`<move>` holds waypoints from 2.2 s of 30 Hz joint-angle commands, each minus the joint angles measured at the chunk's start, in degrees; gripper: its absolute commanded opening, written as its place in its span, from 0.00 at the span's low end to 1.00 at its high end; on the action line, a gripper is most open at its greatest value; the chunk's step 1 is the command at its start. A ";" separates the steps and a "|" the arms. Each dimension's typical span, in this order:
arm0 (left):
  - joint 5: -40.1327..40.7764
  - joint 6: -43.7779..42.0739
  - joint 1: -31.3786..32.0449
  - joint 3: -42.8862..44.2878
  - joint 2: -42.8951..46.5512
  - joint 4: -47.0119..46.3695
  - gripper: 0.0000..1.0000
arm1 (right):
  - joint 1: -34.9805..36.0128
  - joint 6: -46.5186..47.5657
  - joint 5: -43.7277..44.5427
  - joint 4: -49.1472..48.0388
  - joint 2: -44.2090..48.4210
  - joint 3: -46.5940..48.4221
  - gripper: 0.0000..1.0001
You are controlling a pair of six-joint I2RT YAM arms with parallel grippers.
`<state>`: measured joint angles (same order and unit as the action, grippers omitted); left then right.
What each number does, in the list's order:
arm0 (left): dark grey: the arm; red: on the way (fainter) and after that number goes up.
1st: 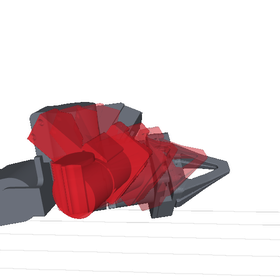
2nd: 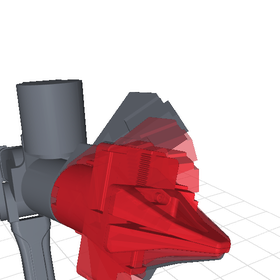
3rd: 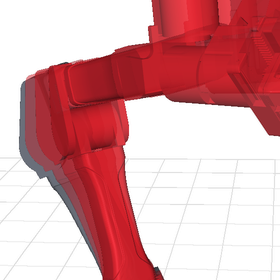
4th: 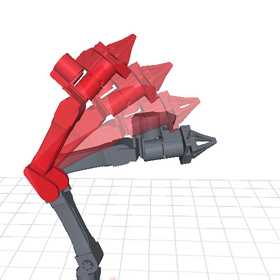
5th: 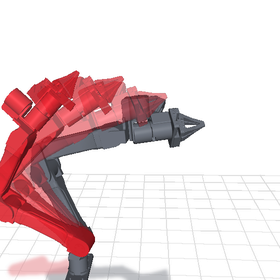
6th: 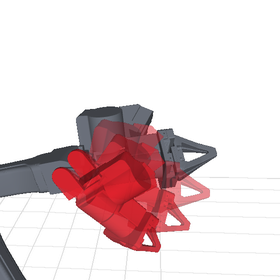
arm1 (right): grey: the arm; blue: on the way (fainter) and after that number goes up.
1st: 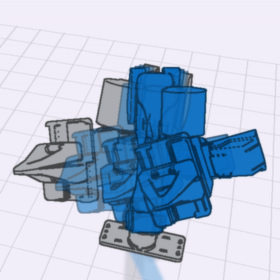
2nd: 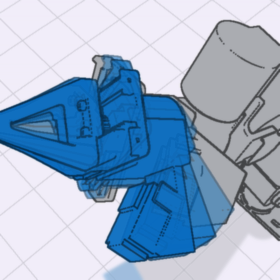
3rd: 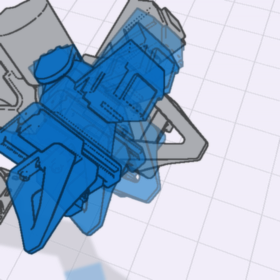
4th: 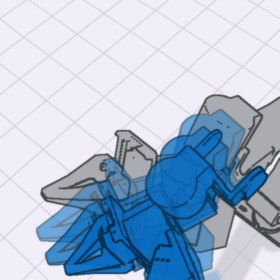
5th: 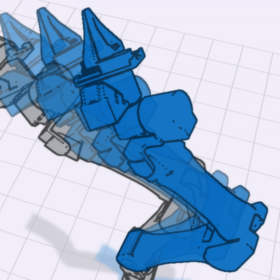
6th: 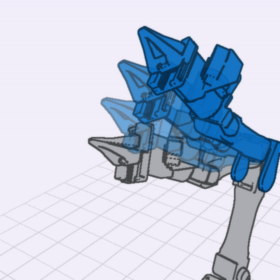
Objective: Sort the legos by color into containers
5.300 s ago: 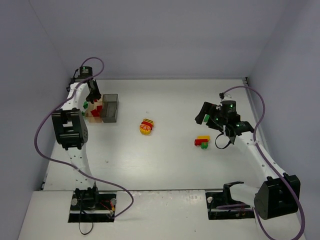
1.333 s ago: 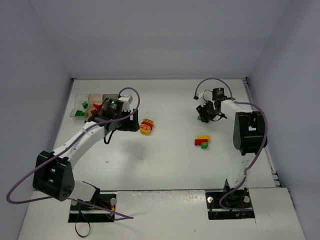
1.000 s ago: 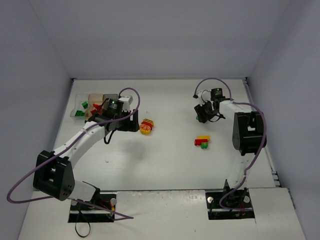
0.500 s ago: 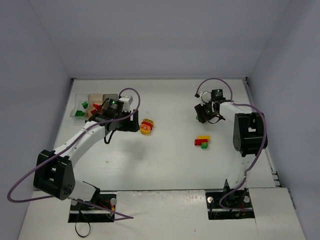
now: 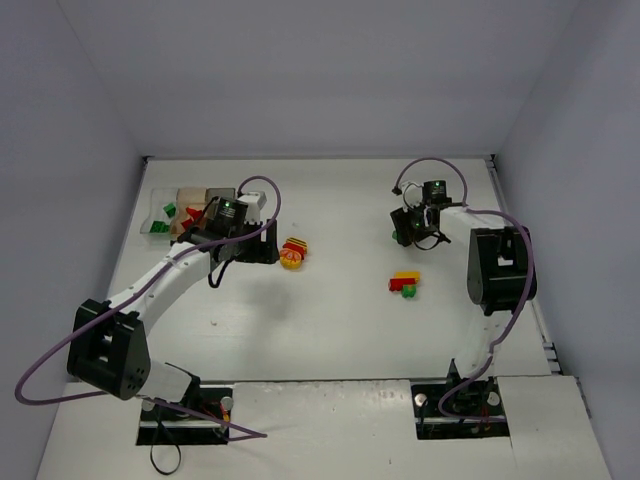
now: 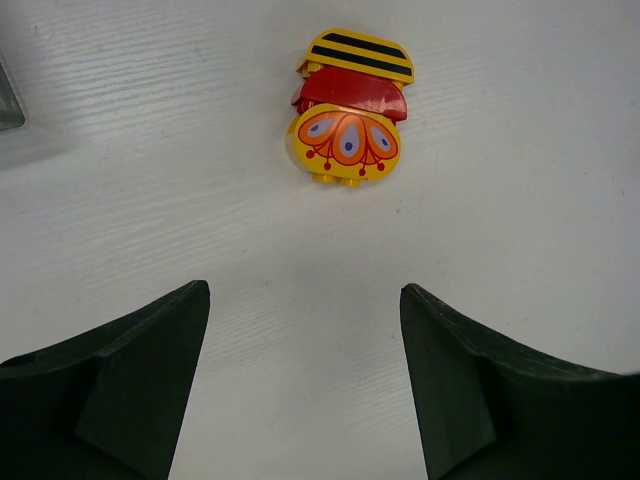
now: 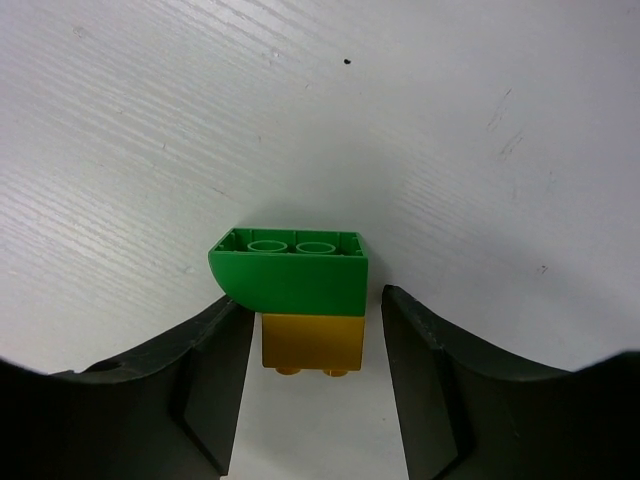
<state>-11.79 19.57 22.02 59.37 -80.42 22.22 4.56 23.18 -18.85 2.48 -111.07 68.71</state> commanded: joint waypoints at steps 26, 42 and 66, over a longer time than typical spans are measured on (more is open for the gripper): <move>-28.00 16.97 0.39 12.34 3.79 -9.28 0.71 | 22.33 1.96 -9.27 -10.55 32.48 -15.09 0.04; -26.27 17.52 7.51 18.84 -2.98 -5.52 0.70 | 29.72 -1.12 -9.97 -17.07 40.49 -18.00 0.06; -26.36 17.43 10.94 21.66 -9.14 -5.35 0.00 | 29.90 -0.24 -10.60 -16.81 42.69 -20.63 0.08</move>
<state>-38.61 36.84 33.06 77.97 -91.55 19.29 33.89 22.50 -28.77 -10.09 -70.81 48.25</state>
